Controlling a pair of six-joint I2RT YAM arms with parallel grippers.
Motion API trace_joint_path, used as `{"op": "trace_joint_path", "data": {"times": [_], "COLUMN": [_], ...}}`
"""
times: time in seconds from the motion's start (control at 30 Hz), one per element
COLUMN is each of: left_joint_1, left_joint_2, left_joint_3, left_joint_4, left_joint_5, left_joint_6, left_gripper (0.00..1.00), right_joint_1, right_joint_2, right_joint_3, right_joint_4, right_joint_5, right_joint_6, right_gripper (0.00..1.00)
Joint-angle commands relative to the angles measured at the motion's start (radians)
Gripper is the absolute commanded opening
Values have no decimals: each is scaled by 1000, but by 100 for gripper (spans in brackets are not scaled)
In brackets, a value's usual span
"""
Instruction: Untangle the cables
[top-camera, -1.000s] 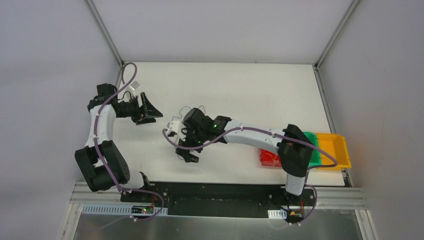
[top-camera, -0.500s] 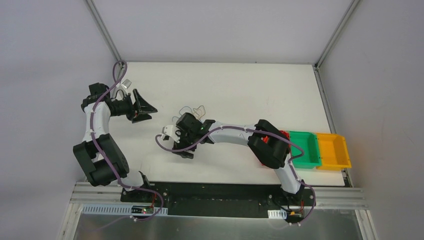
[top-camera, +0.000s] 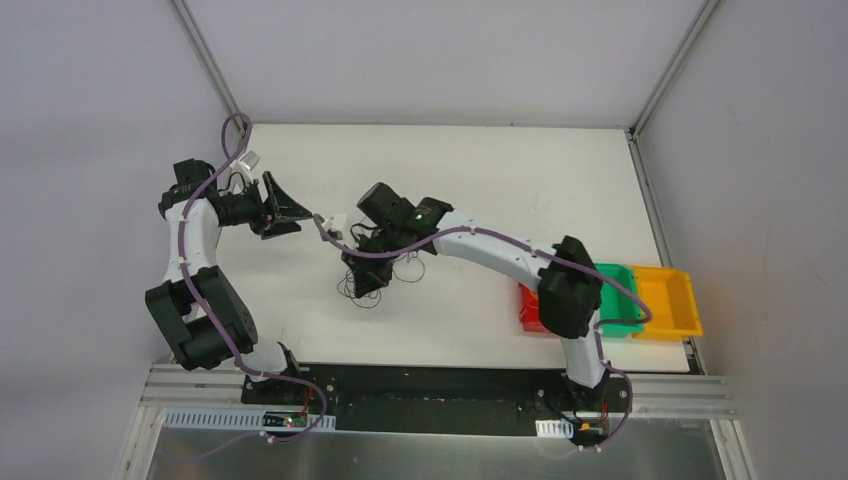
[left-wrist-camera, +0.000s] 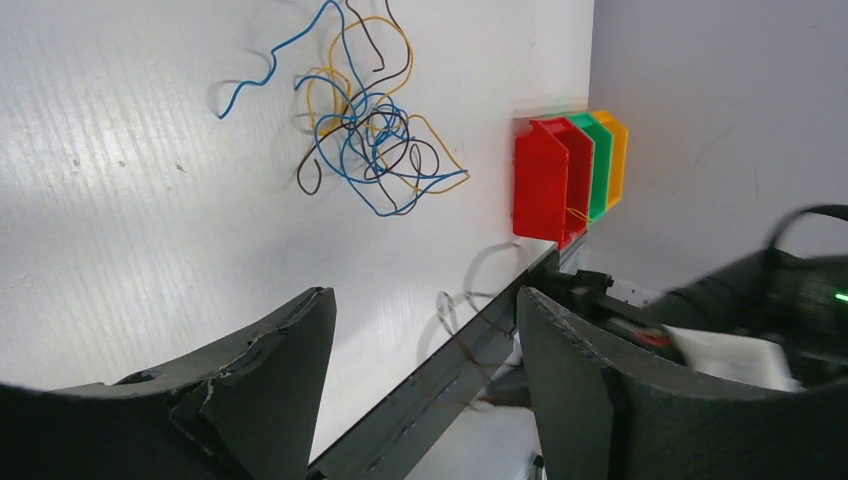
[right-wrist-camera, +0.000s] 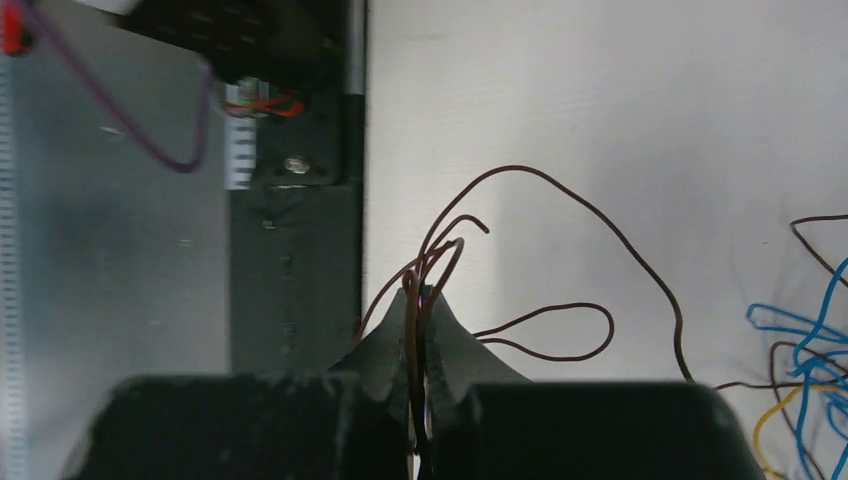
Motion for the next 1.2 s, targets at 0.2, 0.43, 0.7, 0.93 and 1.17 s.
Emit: {"op": "trace_joint_path", "data": {"times": [0.2, 0.43, 0.7, 0.93, 1.17], "left_joint_1": [6, 5, -10, -61, -64], "left_joint_2": [-28, -55, -97, -84, -78], "left_joint_3": [40, 42, 18, 10, -14], "left_joint_4": [-4, 1, 2, 13, 18], "left_joint_5": [29, 31, 28, 13, 11], "left_joint_6": [0, -3, 2, -2, 3], "left_gripper": [68, 68, 68, 67, 67], "right_joint_1": [-149, -431, -1044, -1343, -1357], "right_joint_2": [-432, -651, -868, -762, -657], "right_joint_3": [133, 56, -245, -327, -468], "right_joint_4": [-130, -267, -758, -1078, -1045], "right_joint_5": [-117, -23, 60, 139, 224], "right_joint_6": [285, 268, -200, -650, -824], "right_gripper": [0, 0, 0, 0, 4]}}
